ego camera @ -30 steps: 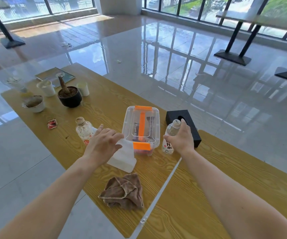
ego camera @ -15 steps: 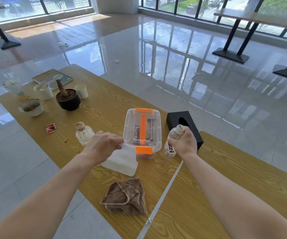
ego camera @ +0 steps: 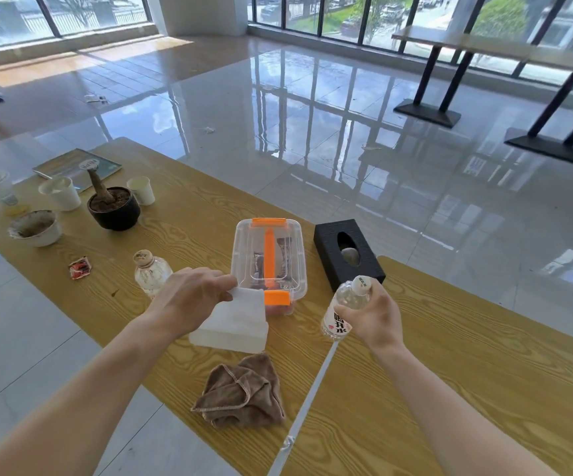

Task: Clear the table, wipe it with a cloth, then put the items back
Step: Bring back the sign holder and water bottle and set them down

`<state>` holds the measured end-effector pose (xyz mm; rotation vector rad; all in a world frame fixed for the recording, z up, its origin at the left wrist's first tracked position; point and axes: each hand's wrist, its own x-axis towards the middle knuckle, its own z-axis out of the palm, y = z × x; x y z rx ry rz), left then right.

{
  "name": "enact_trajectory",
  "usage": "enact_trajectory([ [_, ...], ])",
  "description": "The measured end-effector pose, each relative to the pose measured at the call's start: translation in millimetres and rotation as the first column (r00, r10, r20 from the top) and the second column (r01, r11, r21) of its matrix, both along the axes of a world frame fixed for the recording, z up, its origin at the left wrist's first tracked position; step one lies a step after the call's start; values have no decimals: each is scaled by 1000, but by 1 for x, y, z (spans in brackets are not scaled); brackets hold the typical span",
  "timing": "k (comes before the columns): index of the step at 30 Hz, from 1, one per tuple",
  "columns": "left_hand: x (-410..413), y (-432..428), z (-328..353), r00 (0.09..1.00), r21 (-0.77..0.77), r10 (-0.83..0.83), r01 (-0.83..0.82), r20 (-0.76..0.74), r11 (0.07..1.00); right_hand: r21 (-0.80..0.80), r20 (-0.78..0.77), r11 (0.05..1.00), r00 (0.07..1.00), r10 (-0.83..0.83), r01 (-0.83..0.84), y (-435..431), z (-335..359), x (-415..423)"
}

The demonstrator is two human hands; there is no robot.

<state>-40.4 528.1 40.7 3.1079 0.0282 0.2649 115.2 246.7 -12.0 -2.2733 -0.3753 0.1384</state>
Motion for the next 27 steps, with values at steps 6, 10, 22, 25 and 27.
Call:
enact_trajectory([
  [6, -5, -12, 3, 999, -21, 18, -17, 46, 1000, 33, 14, 998, 999, -45, 45, -22, 16, -17],
  [10, 2, -32, 11, 998, -93, -23, 29, 67, 995, 26, 32, 995, 995, -97, 96, -42, 24, -28],
  [22, 53, -98, 14, 963, -205, -265, 269, 47, 941, -1, 64, 943, 941, -333, 333, -110, 44, -64],
  [25, 61, -119, 18, 942, -219, -334, 333, 37, 917, 9, 68, 914, 912, -405, 406, -130, 49, -76],
  [27, 64, -136, 22, 928, -215, -368, 370, 51, 904, 16, 66, 895, 892, -447, 447, -146, 53, -84],
])
